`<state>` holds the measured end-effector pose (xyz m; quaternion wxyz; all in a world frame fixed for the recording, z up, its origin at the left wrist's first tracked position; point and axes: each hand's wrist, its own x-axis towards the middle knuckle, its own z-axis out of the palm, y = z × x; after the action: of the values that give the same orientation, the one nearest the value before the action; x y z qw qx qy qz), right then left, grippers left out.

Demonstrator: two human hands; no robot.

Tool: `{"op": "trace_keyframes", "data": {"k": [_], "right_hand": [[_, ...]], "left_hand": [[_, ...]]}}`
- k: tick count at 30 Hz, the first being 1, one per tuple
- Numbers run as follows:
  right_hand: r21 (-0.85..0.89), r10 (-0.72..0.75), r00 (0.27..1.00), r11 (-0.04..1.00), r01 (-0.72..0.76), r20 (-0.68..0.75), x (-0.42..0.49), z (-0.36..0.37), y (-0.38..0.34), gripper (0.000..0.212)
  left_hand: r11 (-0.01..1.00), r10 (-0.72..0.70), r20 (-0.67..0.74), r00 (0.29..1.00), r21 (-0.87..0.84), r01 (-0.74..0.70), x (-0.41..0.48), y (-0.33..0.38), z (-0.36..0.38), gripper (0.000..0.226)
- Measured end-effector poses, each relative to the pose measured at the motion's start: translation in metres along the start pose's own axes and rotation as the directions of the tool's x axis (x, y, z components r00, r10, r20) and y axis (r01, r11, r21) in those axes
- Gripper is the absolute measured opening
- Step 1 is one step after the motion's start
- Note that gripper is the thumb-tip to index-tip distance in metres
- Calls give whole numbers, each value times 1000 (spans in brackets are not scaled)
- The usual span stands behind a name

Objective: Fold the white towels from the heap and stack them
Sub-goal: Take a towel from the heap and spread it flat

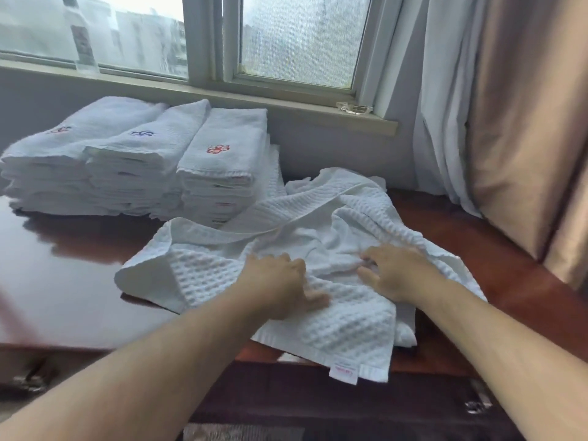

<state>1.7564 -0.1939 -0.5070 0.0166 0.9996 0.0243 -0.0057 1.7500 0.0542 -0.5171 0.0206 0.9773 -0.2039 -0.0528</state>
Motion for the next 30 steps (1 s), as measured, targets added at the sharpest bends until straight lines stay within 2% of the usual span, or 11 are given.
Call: {"op": "trace_keyframes", "data": {"k": [3,6,8,10,13,16,19,23,25,28,30], "right_hand": [[63,-38,999,997,37,23,-2,-8,-3,32],[140,29,996,989,-40,86,-5,-20,-12,38],[187,117,943,966,-181,311,-6,-34,-29,45],[116,89,871,980,-164,483,-7,-51,-54,50],[-87,-109,949,986,141,297,-7,-54,-89,39],[21,-233,970,973,232,64,-8,-36,-110,23],[108,-139,990,985,137,9,-1,-24,-109,22],[130,-17,999,991,12,37,4,-12,-97,46],[148,14,997,989,-25,75,1,-4,-92,56],[167,158,981,970,-176,116,3,1,-92,73],[160,199,971,962,-219,137,8,0,-95,78]], "left_hand": [[997,64,106,992,-54,-59,1,-30,-9,94],[996,88,214,973,-31,-83,-1,-53,-19,99],[996,58,244,968,47,-72,0,-67,-31,97],[985,14,187,982,168,-46,-2,-79,-51,82],[997,69,36,997,31,-71,-8,-80,-70,25],[990,33,-57,998,-139,-40,-21,-58,-54,26],[997,-60,56,997,-37,62,-36,-48,-35,54],[983,-145,251,957,147,111,-49,-56,-48,51],[978,-189,352,917,146,146,-55,-61,-55,47],[978,-208,429,879,101,182,-70,-75,-62,76],[975,-222,449,866,114,191,-79,-81,-66,64]]}}
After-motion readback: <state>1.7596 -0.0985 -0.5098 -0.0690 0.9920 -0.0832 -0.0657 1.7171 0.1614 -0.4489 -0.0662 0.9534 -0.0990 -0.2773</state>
